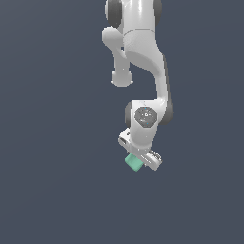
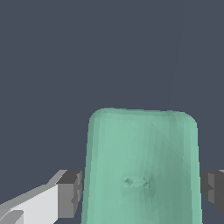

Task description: Pick up the object and move it to a goal position.

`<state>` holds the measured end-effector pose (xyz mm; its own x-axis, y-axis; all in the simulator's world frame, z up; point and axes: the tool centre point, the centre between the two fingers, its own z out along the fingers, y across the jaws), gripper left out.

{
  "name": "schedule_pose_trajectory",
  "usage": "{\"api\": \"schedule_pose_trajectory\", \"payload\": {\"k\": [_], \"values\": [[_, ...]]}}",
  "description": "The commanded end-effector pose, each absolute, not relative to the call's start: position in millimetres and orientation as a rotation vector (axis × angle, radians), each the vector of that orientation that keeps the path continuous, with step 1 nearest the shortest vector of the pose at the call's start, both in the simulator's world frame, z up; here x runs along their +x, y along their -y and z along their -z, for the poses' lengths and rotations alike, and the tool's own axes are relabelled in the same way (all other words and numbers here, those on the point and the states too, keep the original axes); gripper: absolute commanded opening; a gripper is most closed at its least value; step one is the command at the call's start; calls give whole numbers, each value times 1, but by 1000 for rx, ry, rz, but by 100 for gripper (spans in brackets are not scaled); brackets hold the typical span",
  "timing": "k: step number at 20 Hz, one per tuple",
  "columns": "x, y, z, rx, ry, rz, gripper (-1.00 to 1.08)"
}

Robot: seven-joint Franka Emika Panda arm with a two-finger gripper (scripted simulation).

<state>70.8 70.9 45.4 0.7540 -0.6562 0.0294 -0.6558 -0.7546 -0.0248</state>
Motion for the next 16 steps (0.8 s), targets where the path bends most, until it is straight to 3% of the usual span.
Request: {"api": "schedule_pose_trajectory", "payload": {"k": [1, 16], "values": [[69, -68, -45, -2931, -1099, 55, -100], [25, -36, -86, -2936, -1093, 37, -100]]}}
